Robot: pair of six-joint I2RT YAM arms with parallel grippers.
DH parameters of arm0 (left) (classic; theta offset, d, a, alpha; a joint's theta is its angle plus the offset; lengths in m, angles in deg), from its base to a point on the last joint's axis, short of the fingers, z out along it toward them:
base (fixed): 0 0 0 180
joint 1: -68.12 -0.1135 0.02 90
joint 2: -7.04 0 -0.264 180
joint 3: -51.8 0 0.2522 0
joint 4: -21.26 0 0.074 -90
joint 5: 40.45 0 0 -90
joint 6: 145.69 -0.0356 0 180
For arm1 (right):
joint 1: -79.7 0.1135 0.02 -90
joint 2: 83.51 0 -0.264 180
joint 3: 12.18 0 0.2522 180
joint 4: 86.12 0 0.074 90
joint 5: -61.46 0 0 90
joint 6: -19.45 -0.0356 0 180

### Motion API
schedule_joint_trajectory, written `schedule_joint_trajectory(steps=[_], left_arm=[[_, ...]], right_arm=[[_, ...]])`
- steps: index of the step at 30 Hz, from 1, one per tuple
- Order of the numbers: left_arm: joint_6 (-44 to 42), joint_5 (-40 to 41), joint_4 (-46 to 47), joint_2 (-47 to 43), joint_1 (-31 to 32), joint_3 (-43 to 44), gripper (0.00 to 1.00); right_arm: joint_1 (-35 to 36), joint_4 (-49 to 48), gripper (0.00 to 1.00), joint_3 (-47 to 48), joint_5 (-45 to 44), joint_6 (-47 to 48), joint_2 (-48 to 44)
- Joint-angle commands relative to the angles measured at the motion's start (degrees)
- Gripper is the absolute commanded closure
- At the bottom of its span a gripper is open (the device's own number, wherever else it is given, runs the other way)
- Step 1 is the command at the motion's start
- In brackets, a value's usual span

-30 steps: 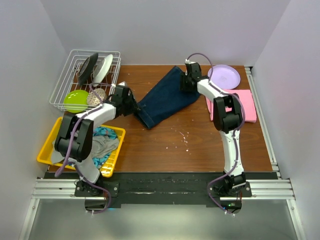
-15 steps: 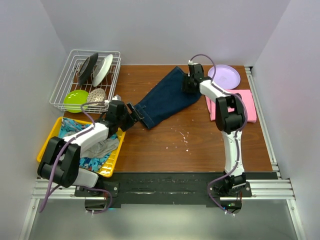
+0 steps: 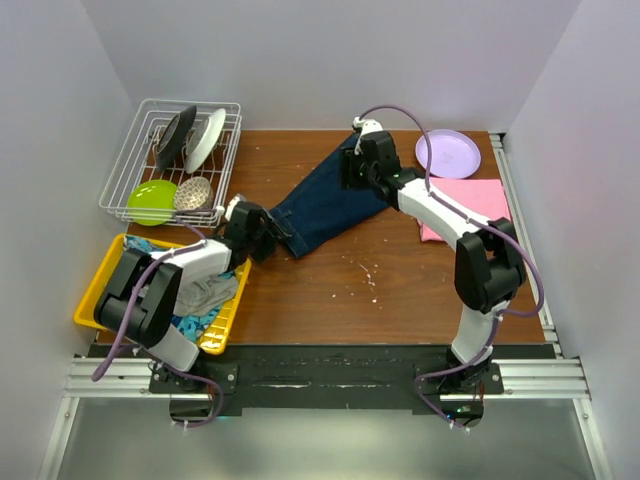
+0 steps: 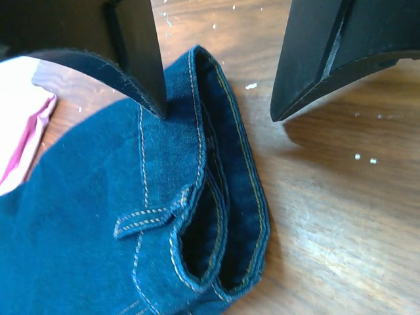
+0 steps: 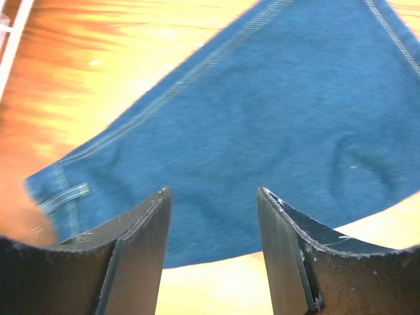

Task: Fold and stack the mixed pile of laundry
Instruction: Fold the skirt at the center of the board.

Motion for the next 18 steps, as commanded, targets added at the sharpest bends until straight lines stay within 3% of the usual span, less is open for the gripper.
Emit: schedule_joint_trajectory(steps=[1, 11, 15, 18], left_arm=[[1.14, 3.14, 0.88, 2.15, 0.11, 4.4, 0.32], [0.17, 6.48, -1.22, 8.22, 1.69, 7.75, 0.44], [-0.52, 6.22, -0.34, 9.27, 1.69, 8.1, 0.59], [-1.49, 6.04, -0.43, 9.45, 1.69, 8.71, 0.7]], right_arm=[[0.83, -3.03, 0.42, -2.02, 2.03, -1.39, -2.17], [9.35, -5.66, 0.42, -6.85, -1.13, -1.22, -4.89], [14.0, -10.67, 0.41, -14.03, -3.94, 1.32, -8.83], [15.94, -19.18, 0.34, -21.31, -6.93, 3.34, -11.82]])
